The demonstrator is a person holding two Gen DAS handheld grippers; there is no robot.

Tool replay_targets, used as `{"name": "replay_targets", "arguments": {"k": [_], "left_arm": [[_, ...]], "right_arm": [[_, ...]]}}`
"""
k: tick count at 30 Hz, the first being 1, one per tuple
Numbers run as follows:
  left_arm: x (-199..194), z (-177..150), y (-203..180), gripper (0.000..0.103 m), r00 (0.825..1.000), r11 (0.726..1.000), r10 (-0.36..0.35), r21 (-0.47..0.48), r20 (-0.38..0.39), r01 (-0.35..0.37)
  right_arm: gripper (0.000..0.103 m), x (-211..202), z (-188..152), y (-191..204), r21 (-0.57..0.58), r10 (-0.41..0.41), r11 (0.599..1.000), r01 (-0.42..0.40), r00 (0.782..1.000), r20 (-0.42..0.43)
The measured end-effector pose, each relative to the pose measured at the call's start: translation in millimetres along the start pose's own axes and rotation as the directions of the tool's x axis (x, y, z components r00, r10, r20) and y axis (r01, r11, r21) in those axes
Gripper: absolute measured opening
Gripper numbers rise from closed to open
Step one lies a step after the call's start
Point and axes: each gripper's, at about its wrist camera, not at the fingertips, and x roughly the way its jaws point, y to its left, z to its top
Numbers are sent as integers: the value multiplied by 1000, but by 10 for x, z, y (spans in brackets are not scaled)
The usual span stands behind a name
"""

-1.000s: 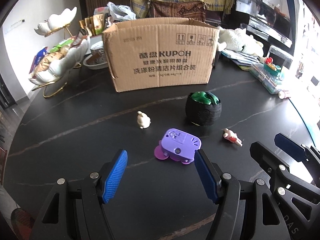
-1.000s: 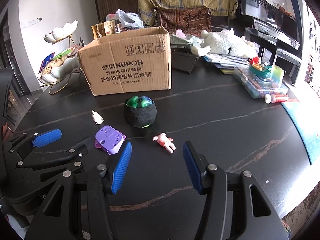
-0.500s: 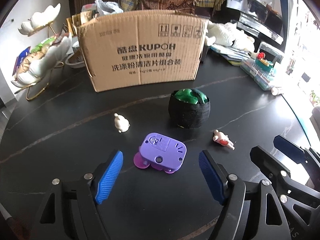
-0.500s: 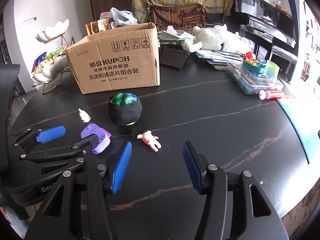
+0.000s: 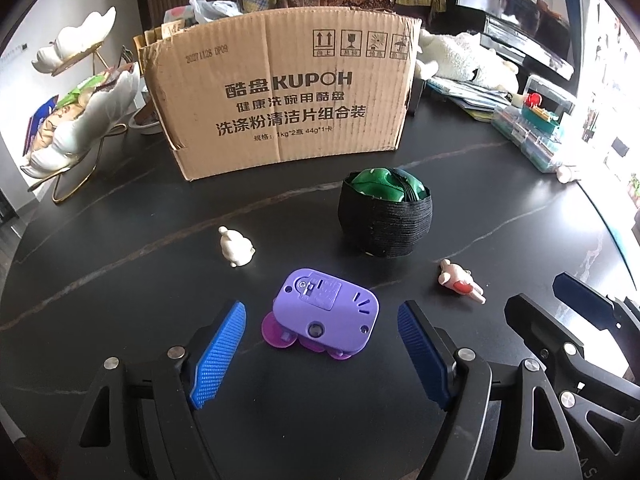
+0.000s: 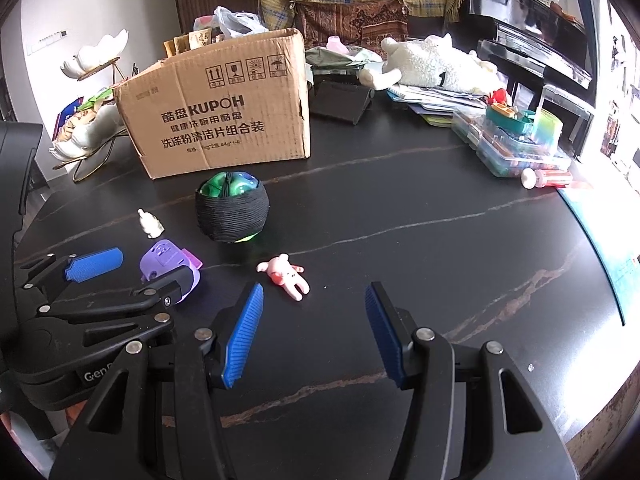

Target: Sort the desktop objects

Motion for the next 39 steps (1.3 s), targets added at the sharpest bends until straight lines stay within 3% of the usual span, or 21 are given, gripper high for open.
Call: {"name": "replay_targets", "arguments": {"k": [39], "left_arm": [[383,39,39,75,998,1000,16,-17,-59,-17]], "right_arm": [[51,372,18,-19,-20,-33,999,32,998,-52]]}}
